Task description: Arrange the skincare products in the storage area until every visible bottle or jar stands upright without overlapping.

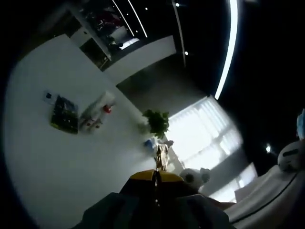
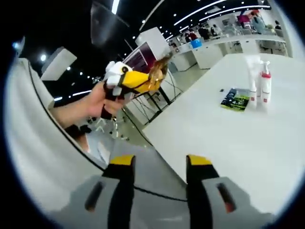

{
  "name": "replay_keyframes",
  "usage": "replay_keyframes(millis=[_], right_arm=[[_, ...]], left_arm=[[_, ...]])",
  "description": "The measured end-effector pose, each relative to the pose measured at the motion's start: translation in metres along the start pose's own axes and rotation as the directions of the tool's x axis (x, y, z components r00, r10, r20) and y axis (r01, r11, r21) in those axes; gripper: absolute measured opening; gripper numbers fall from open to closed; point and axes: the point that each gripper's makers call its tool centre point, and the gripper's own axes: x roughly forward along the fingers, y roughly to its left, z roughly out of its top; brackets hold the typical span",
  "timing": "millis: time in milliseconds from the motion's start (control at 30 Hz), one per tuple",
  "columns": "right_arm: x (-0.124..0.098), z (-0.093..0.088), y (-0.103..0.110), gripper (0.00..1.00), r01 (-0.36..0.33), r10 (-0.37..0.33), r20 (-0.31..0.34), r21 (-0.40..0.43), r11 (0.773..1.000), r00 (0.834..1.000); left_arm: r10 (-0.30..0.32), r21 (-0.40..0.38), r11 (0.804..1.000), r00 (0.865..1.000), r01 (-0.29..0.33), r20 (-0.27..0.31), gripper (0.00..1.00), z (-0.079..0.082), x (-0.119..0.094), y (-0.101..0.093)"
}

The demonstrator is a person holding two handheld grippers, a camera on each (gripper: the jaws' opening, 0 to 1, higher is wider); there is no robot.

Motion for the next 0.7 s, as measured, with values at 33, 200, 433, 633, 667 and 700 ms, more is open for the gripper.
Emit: replay_keyframes(millis=[33,200,433,633,667,700], right_arm=[[0.0,0.001,-0.003,0.31,0.013,-0.013,0.006,0.004,1.0,1.0],[-0.002,0.009,0.0,0.03,-0.016,0.017,0.023,-0.03,0.999,1.0],[0.006,0.009,0.004,0.22,-0.051,0.049,-0.02,-0.056,0.997,0.999],[0.011,0.004,-0.001,0.32,-0.036,0.035,-0.05,-0.016,0.999,0.998],[0.011,0.004,-0.002,0.32,-0.038,0.037,-0.049,-0.008,0.999,0.998],[0.011,0.004,-0.003,0.33,-0.037,0.037,-0.05,-0.005,0.999,0.998]], left_arm=[[0.002,-0.003,1.0,1.0,-0.002,0.002,0.01,0.001,0.0,0.001],[0.015,-0.011,1.0,1.0,-0.015,0.011,0.01,0.008,-0.003,0.009],[0.047,-0.028,0.999,0.998,-0.046,0.032,0.01,0.018,-0.009,0.025],[0.065,-0.028,0.998,0.997,-0.064,0.036,0.01,0.029,-0.008,0.038],[0.071,-0.028,0.997,0.997,-0.07,0.036,0.01,0.031,-0.008,0.042],[0.077,-0.028,0.997,0.996,-0.076,0.038,0.01,0.033,-0.008,0.045]])
